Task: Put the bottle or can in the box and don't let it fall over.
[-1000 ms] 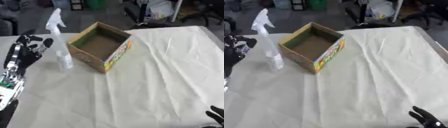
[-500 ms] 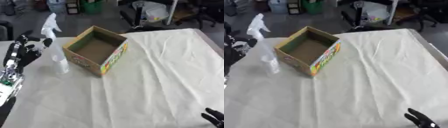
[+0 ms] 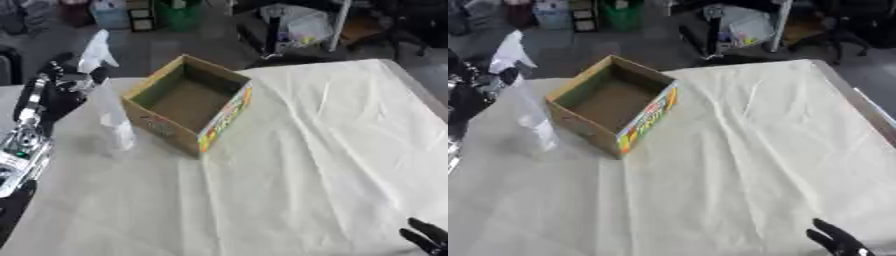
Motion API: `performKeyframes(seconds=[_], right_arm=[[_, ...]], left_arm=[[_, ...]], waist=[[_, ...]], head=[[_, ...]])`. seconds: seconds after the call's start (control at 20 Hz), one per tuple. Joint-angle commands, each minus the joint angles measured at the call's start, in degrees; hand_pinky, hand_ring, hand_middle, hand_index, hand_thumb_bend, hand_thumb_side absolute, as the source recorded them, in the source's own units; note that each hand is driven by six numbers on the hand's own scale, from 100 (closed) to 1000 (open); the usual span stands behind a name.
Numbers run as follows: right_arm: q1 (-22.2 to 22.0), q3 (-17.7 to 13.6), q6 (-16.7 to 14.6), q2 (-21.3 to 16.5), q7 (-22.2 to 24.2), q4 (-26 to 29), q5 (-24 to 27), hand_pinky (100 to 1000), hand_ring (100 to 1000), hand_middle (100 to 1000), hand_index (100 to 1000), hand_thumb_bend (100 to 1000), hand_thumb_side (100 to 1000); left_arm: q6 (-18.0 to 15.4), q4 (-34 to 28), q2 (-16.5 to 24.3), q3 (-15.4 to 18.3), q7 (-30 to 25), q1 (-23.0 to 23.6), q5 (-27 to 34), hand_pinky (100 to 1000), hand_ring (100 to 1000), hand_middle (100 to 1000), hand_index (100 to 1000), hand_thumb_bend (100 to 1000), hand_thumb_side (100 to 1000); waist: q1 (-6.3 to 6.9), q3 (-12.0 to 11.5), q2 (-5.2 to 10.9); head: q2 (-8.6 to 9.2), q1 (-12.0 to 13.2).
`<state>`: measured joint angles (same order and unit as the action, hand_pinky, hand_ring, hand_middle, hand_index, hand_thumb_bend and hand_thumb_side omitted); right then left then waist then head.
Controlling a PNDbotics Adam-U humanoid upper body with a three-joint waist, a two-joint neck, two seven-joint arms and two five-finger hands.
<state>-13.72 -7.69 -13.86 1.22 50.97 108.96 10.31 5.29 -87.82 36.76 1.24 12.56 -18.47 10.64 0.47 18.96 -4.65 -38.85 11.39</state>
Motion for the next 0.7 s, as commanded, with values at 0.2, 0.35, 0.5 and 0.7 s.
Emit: performKeyframes(seconds=[0.2, 0.35, 0.5, 0.7], right_arm=[[0.15, 0.31, -0.24, -0.62, 0.58, 0.41, -0.21, 748, 1000, 1000, 1000, 100, 470], [0.19, 0.36, -0.23, -0.58, 0.66, 0.39, -0.22, 748, 1000, 1000, 1000, 100, 470], [0.32, 0.39, -0.17, -0.57, 0.69, 0.33, -0.21, 748, 1000, 1000, 1000, 100, 470], [0.43, 0.43, -0.10, -0.60, 0.73, 0.28, -0.17, 748, 1000, 1000, 1000, 100, 470]], left_arm=[[0.16, 0.36, 4.37, -1.38, -2.27, -3.27, -1.09, 887, 969, 637, 908, 722, 515], [0.60, 1.06, 5.01, -2.01, -2.90, -4.30, -2.02, 887, 972, 643, 908, 721, 513], [0.86, 1.75, 5.47, -2.60, -3.47, -5.26, -2.83, 887, 973, 647, 908, 720, 513], [1.25, 2.56, 5.85, -3.14, -4.15, -6.14, -3.52, 883, 969, 642, 906, 711, 504]], waist=[[0.07, 0.46, 0.29], [0.09, 0.73, 0.20], [0.15, 1.02, 0.13], [0.21, 1.24, 0.09]], head=[[0.82, -0.13], [0.83, -0.10], [0.79, -0.11], [0.77, -0.13]])
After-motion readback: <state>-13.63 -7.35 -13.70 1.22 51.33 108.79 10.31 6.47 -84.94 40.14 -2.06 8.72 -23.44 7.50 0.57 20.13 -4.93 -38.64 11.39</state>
